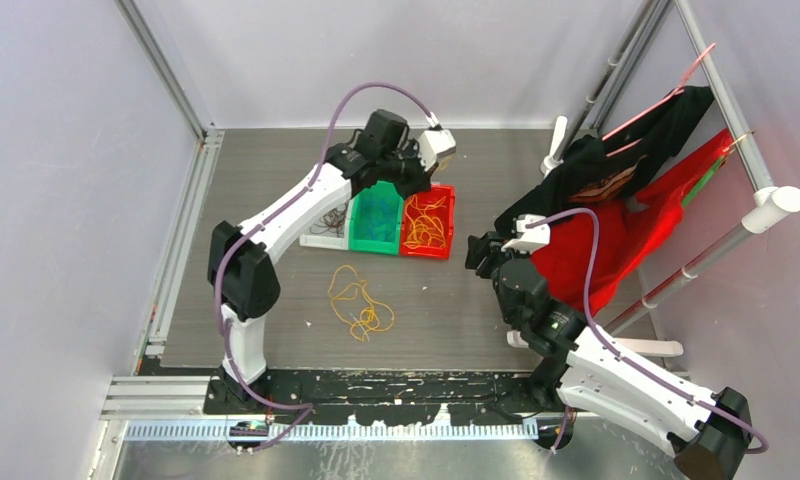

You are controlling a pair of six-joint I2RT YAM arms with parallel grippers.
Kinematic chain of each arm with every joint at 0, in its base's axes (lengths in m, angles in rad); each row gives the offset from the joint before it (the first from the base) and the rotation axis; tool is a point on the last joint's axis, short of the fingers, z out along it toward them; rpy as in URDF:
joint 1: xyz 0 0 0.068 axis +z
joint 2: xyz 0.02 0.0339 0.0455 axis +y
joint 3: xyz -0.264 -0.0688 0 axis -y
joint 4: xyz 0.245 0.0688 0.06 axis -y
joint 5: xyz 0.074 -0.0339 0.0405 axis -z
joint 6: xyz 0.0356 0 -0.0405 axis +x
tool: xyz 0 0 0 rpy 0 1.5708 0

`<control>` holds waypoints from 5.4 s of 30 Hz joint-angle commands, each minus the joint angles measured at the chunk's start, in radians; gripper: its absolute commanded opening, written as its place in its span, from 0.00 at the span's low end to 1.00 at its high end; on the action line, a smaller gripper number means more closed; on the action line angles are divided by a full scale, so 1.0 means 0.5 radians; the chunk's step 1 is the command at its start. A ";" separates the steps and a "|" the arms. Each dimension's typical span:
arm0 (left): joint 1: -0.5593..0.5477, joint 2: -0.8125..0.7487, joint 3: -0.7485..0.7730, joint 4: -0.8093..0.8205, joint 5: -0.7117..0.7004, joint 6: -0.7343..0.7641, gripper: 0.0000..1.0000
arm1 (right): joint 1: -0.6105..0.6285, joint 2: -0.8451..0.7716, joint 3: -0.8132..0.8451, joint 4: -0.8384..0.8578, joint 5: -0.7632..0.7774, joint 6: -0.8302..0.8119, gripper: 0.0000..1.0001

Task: Untangle the cables

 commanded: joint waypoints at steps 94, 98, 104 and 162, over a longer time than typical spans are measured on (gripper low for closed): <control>1.268 -1.066 -0.531 -1.351 0.090 0.306 1.00 | -0.367 1.798 1.603 -0.228 -0.770 -0.695 0.98; 1.328 -1.091 -0.521 -1.322 0.067 0.314 0.99 | -0.200 1.560 1.461 -0.275 -0.750 -0.700 1.00; 1.383 -1.109 -0.551 -1.301 0.056 0.313 0.99 | 0.356 1.432 1.295 -0.418 -0.700 -0.527 1.00; 1.400 -1.250 -0.570 -1.356 0.138 0.408 1.00 | 0.617 2.332 1.690 -0.688 -0.883 -0.005 0.02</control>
